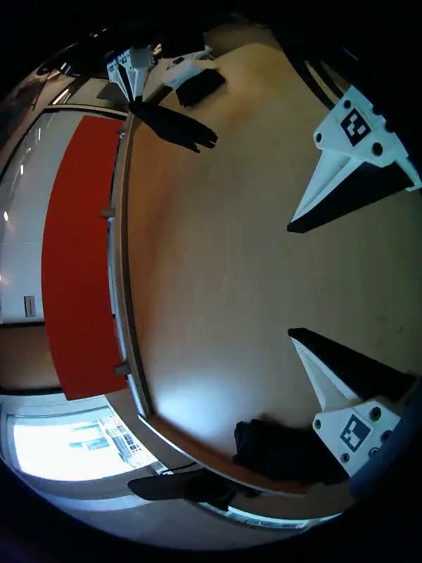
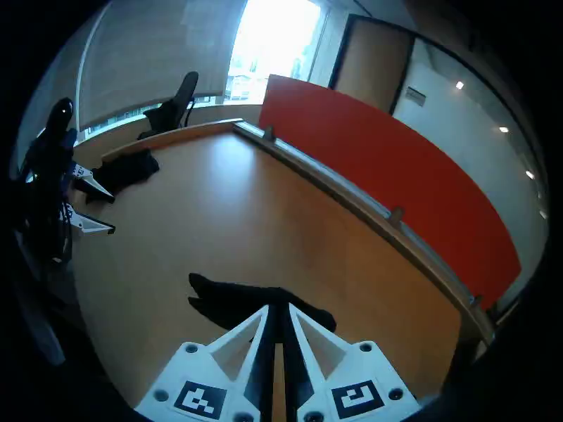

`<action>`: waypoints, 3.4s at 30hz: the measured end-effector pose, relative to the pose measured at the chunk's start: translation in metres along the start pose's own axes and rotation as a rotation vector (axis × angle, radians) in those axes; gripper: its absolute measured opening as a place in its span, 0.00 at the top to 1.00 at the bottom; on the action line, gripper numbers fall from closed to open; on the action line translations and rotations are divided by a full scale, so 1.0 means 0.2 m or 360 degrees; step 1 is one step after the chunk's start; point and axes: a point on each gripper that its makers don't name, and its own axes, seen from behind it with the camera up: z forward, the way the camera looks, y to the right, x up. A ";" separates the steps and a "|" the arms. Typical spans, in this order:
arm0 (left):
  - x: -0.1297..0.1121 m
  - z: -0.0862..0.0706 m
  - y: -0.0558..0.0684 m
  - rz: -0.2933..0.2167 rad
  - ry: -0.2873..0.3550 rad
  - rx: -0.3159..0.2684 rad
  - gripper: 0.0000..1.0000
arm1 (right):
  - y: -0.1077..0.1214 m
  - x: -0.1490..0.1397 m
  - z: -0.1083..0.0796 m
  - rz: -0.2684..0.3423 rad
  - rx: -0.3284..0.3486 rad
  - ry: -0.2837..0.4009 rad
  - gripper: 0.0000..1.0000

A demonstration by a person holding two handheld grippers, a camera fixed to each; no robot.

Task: Fold towel

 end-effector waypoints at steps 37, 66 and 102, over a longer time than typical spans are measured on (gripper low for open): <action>-0.02 0.02 0.06 0.0024 -0.0038 0.0002 0.00 | 0.94 -0.41 -0.24 0.0121 -0.0321 -0.0267 0.95; 0.02 0.04 0.13 0.0068 -0.0056 0.0015 0.00 | 1.37 -0.68 -0.35 0.0263 -0.0460 -0.0374 0.95; 0.05 0.05 0.21 0.0116 -0.0069 -0.0022 0.00 | 1.29 -1.27 -0.64 0.0495 -0.0503 -0.0582 0.95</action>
